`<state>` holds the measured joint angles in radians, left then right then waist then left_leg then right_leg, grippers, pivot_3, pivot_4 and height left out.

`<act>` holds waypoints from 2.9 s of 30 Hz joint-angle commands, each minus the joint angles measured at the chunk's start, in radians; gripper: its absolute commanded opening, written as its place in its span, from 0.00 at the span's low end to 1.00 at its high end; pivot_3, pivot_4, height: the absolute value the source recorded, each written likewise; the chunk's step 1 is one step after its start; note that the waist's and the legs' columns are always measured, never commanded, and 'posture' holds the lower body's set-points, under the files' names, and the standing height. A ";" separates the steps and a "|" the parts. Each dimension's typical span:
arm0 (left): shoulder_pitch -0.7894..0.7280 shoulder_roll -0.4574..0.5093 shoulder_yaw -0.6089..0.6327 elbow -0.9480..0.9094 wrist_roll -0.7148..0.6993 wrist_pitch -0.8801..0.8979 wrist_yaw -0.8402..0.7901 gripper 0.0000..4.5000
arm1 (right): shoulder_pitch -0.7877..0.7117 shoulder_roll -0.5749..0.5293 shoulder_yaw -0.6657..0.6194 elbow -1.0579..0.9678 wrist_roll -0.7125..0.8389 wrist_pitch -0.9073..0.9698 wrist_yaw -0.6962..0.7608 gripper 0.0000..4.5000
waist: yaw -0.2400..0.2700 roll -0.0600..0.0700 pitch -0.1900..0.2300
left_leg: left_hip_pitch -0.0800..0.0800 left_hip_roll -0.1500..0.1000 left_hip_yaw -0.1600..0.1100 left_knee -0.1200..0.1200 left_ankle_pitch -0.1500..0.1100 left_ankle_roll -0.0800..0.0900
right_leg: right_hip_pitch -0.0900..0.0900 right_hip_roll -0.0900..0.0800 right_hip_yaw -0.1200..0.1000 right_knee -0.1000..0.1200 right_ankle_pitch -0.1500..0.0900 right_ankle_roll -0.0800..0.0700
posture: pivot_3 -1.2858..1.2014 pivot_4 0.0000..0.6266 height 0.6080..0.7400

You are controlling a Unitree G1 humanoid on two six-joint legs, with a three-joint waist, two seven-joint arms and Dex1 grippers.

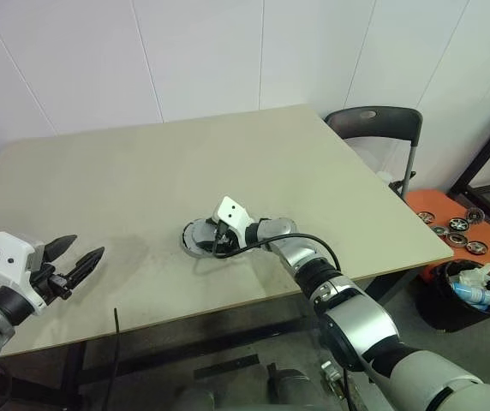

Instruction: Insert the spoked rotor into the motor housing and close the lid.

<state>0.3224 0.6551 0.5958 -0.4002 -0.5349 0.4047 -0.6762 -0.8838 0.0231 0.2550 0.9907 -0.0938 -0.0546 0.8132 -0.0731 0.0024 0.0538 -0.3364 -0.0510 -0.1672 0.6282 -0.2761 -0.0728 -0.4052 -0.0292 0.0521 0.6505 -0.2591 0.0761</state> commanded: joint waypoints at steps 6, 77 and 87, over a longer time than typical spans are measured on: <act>0.034 0.008 0.050 -0.009 0.006 -0.040 -0.018 0.69 | -0.072 0.086 -0.037 0.064 0.028 0.043 -0.031 0.67 | -0.004 0.001 0.001 | 0.000 0.003 0.000 0.000 0.000 0.000 | 0.000 0.002 0.000 0.000 -0.001 0.000 | 0.52 0.00 1.00; -0.018 -0.021 0.010 -0.029 -0.005 -0.015 0.027 0.69 | -0.093 0.214 -0.008 0.228 -0.006 0.130 -0.196 0.67 | -0.023 0.005 0.002 | 0.017 0.009 0.000 0.000 0.000 -0.001 | 0.016 0.003 -0.002 -0.001 -0.001 -0.004 | 0.52 0.00 1.00; -0.019 -0.030 0.003 -0.031 -0.001 -0.018 0.031 0.69 | -0.116 0.214 -0.040 0.216 0.040 0.170 -0.191 0.67 | -0.022 0.006 0.002 | 0.017 0.010 0.000 0.000 0.000 -0.001 | 0.015 0.003 -0.003 -0.001 -0.001 -0.004 | 0.52 0.00 1.00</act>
<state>0.3114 0.6221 0.5956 -0.4079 -0.5365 0.4042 -0.6483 -0.9958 0.1273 0.2258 1.1641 -0.0480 0.0755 0.6577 -0.0947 0.0080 0.0562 -0.3199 -0.0413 -0.1672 0.6284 -0.2766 -0.0736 -0.3897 -0.0265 0.0495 0.6493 -0.2598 0.0718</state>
